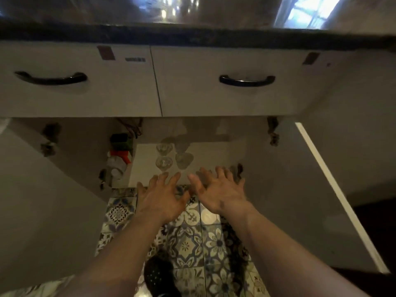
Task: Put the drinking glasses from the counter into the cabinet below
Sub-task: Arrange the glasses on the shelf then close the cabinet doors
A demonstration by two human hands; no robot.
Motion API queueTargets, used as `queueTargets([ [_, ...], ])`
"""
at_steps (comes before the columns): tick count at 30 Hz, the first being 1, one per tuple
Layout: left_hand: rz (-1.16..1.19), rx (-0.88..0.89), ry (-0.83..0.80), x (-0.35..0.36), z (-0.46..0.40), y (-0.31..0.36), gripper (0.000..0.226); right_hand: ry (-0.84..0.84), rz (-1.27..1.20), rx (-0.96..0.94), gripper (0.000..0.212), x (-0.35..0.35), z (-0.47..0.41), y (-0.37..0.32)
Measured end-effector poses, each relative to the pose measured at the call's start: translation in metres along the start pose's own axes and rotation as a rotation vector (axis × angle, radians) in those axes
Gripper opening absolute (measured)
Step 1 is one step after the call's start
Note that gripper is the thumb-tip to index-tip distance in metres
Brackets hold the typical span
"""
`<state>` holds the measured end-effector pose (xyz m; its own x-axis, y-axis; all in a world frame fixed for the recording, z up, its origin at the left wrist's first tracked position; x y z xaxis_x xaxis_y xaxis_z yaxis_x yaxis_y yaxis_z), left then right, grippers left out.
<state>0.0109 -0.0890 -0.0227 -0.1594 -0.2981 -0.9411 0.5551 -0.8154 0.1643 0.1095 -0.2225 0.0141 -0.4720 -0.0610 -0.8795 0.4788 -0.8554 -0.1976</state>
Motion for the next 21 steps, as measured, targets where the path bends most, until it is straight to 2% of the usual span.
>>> queueTargets([
  [5,0.013,-0.001,0.024,-0.003,0.045,0.012,0.088,0.013,-0.018,0.011,0.083,-0.001,0.05,0.015],
  [8,0.003,0.016,-0.017,0.0,0.067,0.013,0.094,-0.006,-0.001,0.022,0.084,0.01,0.076,0.019],
  [17,0.021,0.064,-0.042,0.005,0.093,-0.002,0.094,-0.001,-0.008,0.033,0.086,0.035,0.099,0.002],
  [21,0.198,0.032,0.011,-0.01,0.106,-0.031,0.087,-0.027,-0.322,0.012,0.084,0.025,0.115,0.009],
])
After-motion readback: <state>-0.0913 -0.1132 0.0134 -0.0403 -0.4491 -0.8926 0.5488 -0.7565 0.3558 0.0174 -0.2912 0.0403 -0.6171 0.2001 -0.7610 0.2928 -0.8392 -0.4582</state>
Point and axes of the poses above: each hand's wrist, its own z-axis away from the middle knuckle, its own x-axis out of the palm, y = z × x, the point moved 5 cm from there along -z, towards the middle knuckle, and after that the axes turned 9 degrees about y, right-handed, at the moved point
